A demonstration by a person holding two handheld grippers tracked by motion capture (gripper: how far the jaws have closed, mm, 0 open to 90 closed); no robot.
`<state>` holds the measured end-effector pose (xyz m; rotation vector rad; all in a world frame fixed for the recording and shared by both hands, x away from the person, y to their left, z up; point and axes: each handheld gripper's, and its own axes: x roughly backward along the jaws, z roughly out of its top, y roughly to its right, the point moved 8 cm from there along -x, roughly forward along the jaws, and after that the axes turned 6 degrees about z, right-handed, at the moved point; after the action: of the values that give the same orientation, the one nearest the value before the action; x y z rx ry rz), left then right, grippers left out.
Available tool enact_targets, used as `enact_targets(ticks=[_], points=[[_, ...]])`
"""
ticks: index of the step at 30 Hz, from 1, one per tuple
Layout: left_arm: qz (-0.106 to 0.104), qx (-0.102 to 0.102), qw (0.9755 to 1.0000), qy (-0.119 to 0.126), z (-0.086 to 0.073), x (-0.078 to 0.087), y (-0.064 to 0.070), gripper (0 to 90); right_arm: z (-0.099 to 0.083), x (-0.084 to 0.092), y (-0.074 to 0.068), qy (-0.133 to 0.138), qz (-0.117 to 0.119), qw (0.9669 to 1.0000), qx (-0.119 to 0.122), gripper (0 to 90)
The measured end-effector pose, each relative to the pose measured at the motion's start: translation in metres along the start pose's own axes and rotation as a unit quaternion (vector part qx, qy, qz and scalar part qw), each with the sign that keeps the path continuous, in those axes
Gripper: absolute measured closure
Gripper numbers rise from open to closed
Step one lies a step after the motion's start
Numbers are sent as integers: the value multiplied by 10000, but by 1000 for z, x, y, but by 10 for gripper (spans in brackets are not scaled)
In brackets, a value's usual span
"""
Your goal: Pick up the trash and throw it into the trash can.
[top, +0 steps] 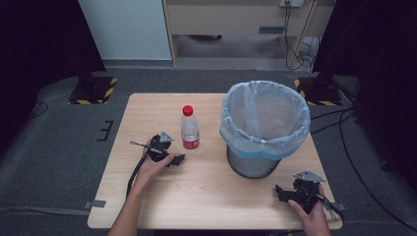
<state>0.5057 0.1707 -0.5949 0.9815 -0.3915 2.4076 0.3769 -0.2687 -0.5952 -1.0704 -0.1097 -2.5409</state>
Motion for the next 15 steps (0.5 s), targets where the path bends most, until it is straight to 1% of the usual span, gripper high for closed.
enact_targets(ticks=[5, 7, 9, 11, 12, 13, 15], points=[[35, -18, 10000, 31, 0, 2, 0, 15, 0, 0, 0, 14, -32, 10000, -30, 4], [91, -43, 9999, 76, 0, 4, 2, 28, 0, 0, 0, 10, -34, 10000, -38, 4], [71, -95, 9999, 88, 0, 6, 6, 20, 0, 0, 0, 10, -32, 10000, -40, 4], [97, -157, 9998, 109, 1, 9, 9, 21, 0, 0, 0, 10, -31, 10000, -39, 4], [72, -110, 9997, 184, 4, 13, 12, 21, 0, 0, 0, 3, -27, 10000, -37, 4], [72, -110, 9997, 184, 4, 13, 12, 20, 0, 0, 0, 3, -27, 10000, -37, 4], [39, -73, 9995, 317, 9, 18, 14, 22, 0, 0, 0, 2, -27, 10000, -36, 4]])
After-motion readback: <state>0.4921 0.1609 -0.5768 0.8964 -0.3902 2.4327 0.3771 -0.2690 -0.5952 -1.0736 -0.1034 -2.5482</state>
